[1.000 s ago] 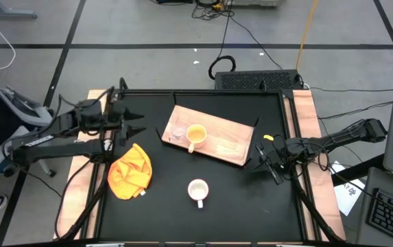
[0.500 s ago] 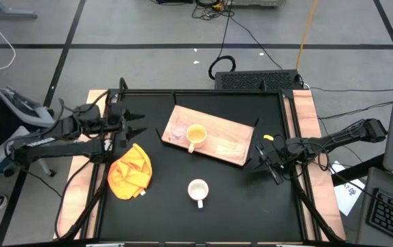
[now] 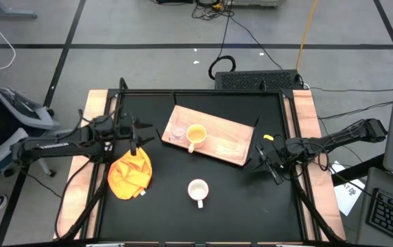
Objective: Stack small to large cups/mugs on shelf
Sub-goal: Put the light orange mug on the shelf
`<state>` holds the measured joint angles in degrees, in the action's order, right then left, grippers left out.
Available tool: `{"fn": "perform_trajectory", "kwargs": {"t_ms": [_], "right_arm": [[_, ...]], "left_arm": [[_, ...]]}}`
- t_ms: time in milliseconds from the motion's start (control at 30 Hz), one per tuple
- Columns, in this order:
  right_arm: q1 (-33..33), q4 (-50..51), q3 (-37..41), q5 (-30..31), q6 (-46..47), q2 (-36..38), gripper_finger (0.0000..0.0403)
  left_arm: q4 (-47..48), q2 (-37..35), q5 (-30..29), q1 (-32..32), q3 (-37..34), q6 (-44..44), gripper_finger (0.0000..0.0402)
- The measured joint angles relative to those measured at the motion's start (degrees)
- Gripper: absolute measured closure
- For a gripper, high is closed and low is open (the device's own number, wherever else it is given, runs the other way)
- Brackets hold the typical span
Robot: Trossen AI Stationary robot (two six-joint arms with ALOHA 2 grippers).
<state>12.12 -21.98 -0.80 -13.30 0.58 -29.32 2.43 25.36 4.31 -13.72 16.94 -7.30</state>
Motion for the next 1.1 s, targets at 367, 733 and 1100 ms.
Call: {"fn": "perform_trajectory", "kwargs": {"t_ms": [367, 733, 1100], "right_arm": [[-0.01, 0.0, -0.01, 0.0, 0.13, 0.0, 0.0403], [-0.01, -0.01, 0.0, 0.0, 0.7, 0.0, 0.0403], [-0.01, 0.83, -0.01, 0.0, 0.75, -0.04, 0.0403]], "left_arm": [[-14.31, 0.01, 0.19, 0.0, -11.62, 1.43, 0.0117], [-21.76, -1.92, 0.31, -0.02, -14.55, 3.8, 0.0117], [-13.44, -11.81, 0.38, -0.02, -14.55, 2.63, 0.0117]]}}
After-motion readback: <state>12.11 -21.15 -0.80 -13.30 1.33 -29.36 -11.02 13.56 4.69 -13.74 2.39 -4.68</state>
